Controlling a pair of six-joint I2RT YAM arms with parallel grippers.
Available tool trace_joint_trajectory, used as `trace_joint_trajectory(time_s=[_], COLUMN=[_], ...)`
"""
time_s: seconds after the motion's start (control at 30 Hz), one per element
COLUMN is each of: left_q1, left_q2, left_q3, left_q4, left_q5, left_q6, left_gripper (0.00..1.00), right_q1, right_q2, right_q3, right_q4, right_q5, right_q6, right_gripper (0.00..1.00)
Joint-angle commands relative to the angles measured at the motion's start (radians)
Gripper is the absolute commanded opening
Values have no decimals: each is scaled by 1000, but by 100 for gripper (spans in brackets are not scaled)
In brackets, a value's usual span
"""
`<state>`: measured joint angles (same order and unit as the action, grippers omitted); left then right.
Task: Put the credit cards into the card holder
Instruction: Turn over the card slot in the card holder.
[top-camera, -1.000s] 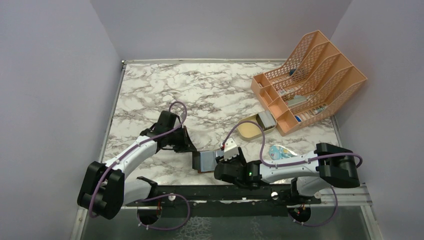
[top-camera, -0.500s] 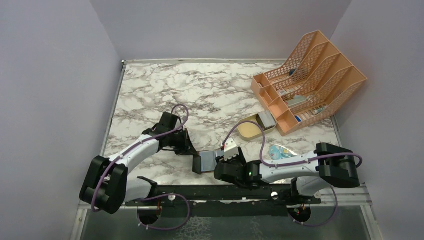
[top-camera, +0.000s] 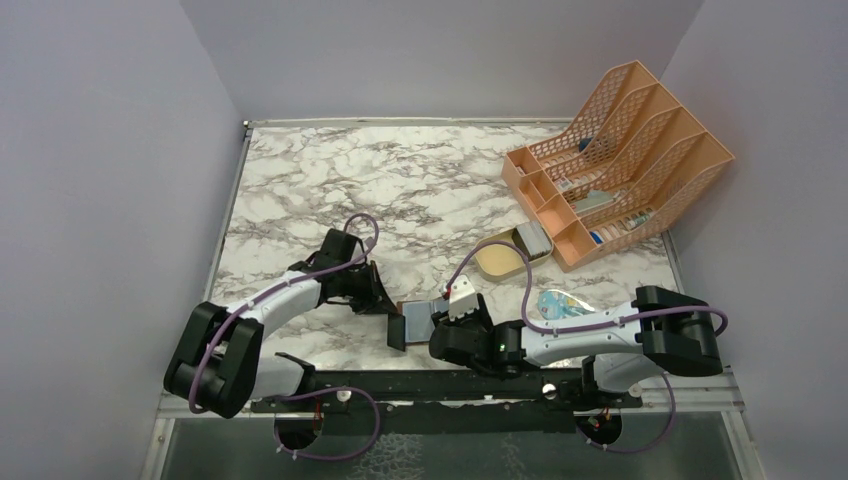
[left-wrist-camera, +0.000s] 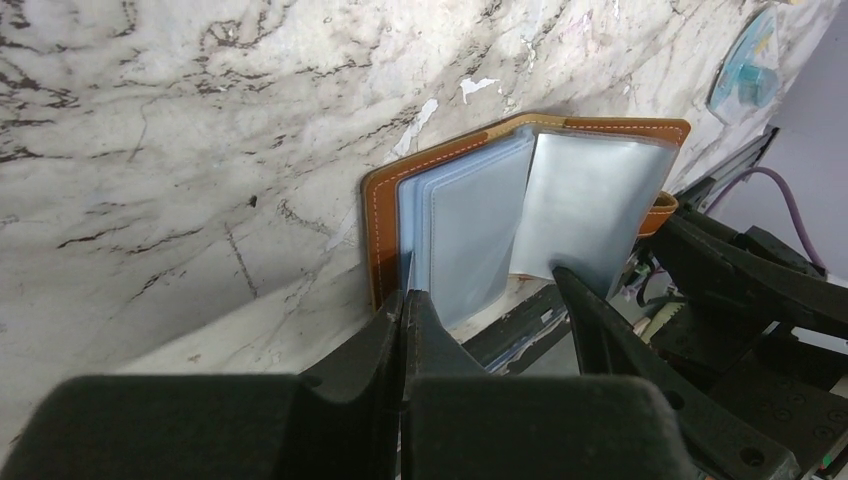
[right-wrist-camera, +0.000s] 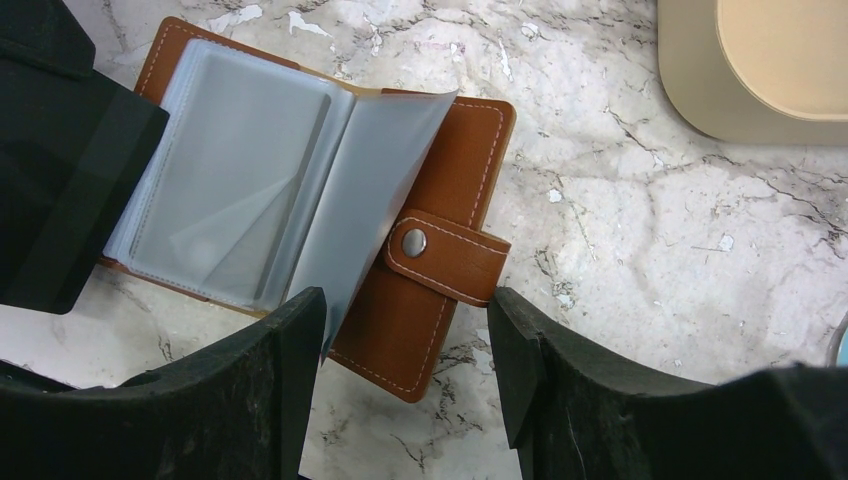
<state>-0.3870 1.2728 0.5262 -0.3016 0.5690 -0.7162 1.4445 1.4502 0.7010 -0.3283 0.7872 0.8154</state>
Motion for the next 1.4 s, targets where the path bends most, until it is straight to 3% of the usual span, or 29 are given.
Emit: trace_joint_trajectory(time_s=[0.0,0.53,1.37], left_q1=[4,4,4], left_q2=[19,-50,28], left_q3=[-15,27,-10], left_q4=[60,-36,69], left_q5=[41,9,39], left_q6=[-17,11,-8], left_gripper=[0,0,0], right_q1=[-6,-5,-5], right_q2=[-1,5,6], right_q3=[0,7,18], right_q4=[9,-2,-14], right_q5=[4,8,12], right_q6=[22,28,24], right_gripper=[61,61,61])
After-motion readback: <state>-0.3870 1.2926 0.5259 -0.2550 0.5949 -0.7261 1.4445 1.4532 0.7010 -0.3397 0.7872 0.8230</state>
